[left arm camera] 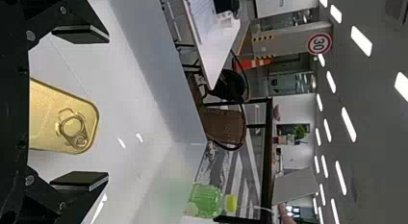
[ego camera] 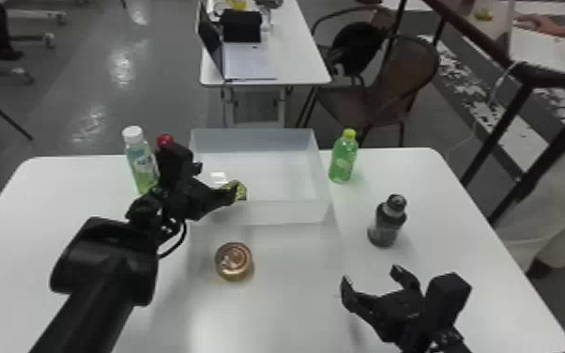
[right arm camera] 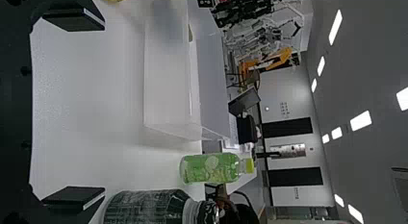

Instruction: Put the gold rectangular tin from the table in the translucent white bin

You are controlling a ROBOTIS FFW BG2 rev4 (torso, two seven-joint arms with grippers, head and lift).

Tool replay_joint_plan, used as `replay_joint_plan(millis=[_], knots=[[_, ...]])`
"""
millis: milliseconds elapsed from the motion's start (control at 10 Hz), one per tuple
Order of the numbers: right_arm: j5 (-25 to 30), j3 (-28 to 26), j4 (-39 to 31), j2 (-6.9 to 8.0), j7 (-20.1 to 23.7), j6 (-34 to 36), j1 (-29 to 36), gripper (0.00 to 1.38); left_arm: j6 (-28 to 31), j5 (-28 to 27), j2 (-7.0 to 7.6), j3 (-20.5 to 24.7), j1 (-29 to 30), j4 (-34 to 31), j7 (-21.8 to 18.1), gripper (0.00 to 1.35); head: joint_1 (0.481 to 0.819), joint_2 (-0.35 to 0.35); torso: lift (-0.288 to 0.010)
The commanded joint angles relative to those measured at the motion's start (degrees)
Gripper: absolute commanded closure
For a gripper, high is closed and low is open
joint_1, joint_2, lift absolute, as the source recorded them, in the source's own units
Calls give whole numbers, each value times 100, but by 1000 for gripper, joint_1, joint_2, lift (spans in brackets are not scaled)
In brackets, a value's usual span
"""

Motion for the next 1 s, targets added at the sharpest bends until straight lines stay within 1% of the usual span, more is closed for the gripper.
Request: replay_joint_plan(millis=[0, 100, 200, 300, 400, 500, 600, 700, 900], knots=[[27, 0, -31, 0, 0, 0, -3, 87, -111, 519, -18, 227, 644, -830, 66, 279, 695, -80, -56], [44, 0, -49, 0, 0, 0, -3, 88, -225, 757, -18, 455, 1163, -1402, 189, 277, 695, -75, -56], [62, 0, -66, 0, 0, 0, -3, 88, -287, 985, -18, 605, 1690, -1991, 453, 274, 695, -60, -56], [80, 0, -119, -9, -8, 9, 24, 88, -357, 1337, -18, 675, 2156, -2412, 655, 272, 695, -29, -56], [124, 0, -163, -9, -26, 27, 32, 88, -480, 1583, -18, 728, 2525, -2720, 760, 277, 695, -4, -56], [124, 0, -189, -26, -35, 62, 41, 88, -436, 1706, -18, 824, 2956, -3098, 848, 277, 695, 6, -56], [132, 0, -251, -44, -88, 88, 94, 84, -445, 1917, -18, 868, 3369, -3370, 1024, 279, 695, 23, -56], [106, 0, -312, -97, -140, 115, 147, 84, -497, 2031, -18, 921, 3755, -3581, 1138, 277, 695, 42, -56], [53, 0, -400, -176, -228, 141, 217, 85, -559, 2040, -18, 1132, 4432, -3924, 1217, 279, 695, 60, -56]])
